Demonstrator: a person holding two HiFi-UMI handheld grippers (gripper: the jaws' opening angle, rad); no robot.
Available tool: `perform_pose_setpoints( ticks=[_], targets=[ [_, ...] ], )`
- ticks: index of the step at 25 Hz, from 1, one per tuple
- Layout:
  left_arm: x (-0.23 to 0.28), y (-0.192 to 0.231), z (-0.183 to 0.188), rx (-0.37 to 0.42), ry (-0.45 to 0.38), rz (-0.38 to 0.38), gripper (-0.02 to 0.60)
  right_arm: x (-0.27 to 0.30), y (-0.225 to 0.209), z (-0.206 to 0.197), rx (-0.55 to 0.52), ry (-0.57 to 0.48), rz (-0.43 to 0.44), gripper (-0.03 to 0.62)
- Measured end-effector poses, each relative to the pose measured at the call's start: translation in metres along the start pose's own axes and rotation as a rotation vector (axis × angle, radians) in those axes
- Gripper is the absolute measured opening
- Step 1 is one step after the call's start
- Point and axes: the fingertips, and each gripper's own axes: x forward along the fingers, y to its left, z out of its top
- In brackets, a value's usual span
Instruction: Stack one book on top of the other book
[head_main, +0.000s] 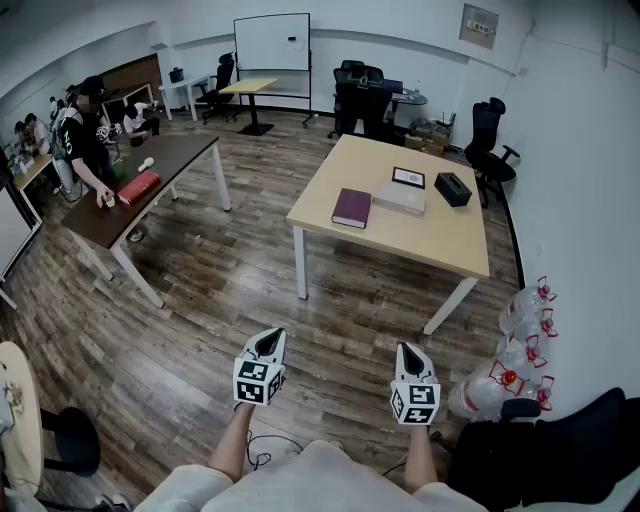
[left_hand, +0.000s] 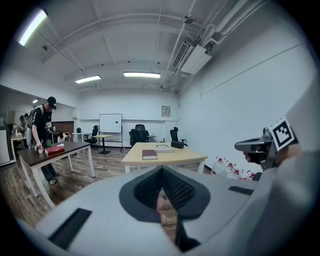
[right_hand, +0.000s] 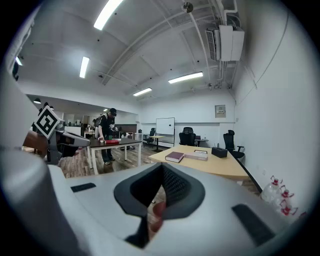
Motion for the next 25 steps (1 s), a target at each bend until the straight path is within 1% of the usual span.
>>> perform_pose_setpoints(
  ticks=[13, 15, 16, 17, 18, 19, 20, 21, 22, 25],
  targets=[
    [-0.002, -0.002, 0.000, -0.003, -0.009, 0.003, 0.012, -0.003, 0.000, -0.002, 0.005, 0.001, 0.009, 0.003],
    [-0.002, -0.007, 0.001, -0.002, -0.019, -0.016, 0.012, -0.003, 0.000, 0.000, 0.014, -0.008, 0.030, 0.005],
    [-0.001, -0.012, 0.002, -0.006, -0.024, -0.044, 0.020, -0.003, 0.001, 0.000, 0.014, -0.009, 0.049, 0.005],
    [0.001, -0.019, 0.003, -0.013, -0.028, -0.083, 0.074, -0.001, 0.004, 0.000, 0.010, -0.007, 0.076, 0.006],
    [0.003, -0.025, 0.003, -0.022, -0.031, -0.125, 0.229, 0.001, 0.009, -0.001, 0.003, -0.005, 0.106, 0.128],
    [0.005, -0.031, 0.003, -0.027, -0.034, -0.154, 0.327, 0.003, 0.013, -0.002, -0.005, -0.006, 0.130, 0.267],
    [0.006, -0.034, 0.003, -0.026, -0.036, -0.168, 0.371, 0.004, 0.015, -0.002, -0.010, -0.012, 0.144, 0.318],
    [0.007, -0.036, 0.003, -0.020, -0.038, -0.169, 0.377, 0.005, 0.016, -0.001, -0.011, -0.021, 0.151, 0.388],
    [0.007, -0.038, 0.003, -0.015, -0.039, -0.166, 0.380, 0.005, 0.015, 0.000, -0.009, -0.029, 0.153, 0.422],
    [0.007, -0.040, 0.001, -0.016, -0.038, -0.163, 0.380, 0.006, 0.015, 0.001, -0.009, -0.035, 0.156, 0.440]
  ],
)
